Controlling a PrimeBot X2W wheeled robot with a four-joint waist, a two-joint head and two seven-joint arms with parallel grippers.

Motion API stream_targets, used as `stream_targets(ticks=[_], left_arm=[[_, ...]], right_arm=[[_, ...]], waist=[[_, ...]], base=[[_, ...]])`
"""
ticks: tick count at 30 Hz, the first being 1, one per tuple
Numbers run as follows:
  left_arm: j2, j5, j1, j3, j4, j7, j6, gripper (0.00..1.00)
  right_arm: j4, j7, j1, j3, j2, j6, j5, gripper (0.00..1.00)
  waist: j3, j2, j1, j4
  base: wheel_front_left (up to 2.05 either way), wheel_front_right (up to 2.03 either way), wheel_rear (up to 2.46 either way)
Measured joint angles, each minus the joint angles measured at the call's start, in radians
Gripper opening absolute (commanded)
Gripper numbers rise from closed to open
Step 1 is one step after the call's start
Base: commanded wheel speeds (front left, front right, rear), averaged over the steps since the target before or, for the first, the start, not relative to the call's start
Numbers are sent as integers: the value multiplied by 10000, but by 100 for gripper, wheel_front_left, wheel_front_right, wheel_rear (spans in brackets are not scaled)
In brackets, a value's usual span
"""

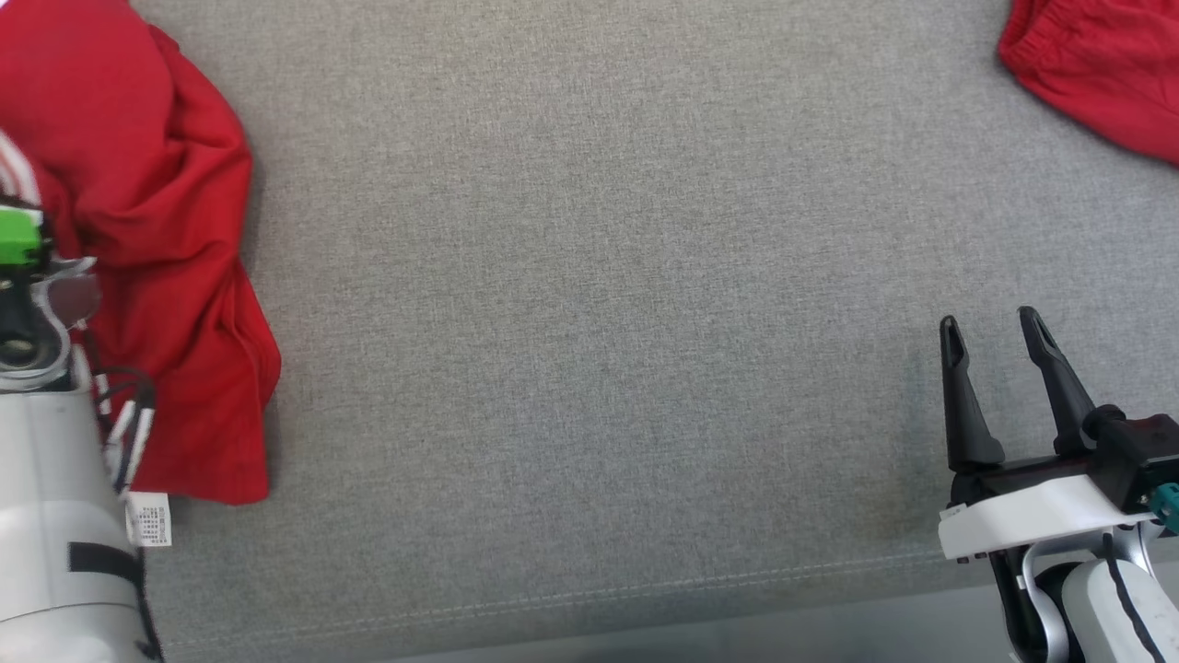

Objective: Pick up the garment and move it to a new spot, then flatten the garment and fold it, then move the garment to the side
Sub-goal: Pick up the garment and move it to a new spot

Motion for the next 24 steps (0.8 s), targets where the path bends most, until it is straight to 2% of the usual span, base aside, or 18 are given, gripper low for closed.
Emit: stream_targets(ticks=[4,8,17,21,24], left_arm=[[-825,550,4,-1154,-435,2,-685,0],[-1480,1085,127,-2558,-882,219,-830,0],[-1243,1055,2085,-5283,-1475,984,-834,0],[-1020,-454,2972,-6786,-1981,1068,-830,0],[-968,-1189,3378,-7868,-2623,1066,-830,0]], right_arm=[[242,-10,-12,161,81,15,15,100],[533,-12,-39,370,270,107,33,100],[1041,-27,38,577,500,190,127,100],[1147,-27,73,667,506,274,136,100],[1181,-27,72,694,510,276,138,100]], waist=[[-288,0,0,24],[-650,0,0,8],[-1569,0,0,-237],[-1858,0,0,-494],[-2002,0,0,-725]], base=[[0,0,0],[0,0,0],[0,0,0],[0,0,0],[0,0,0]])
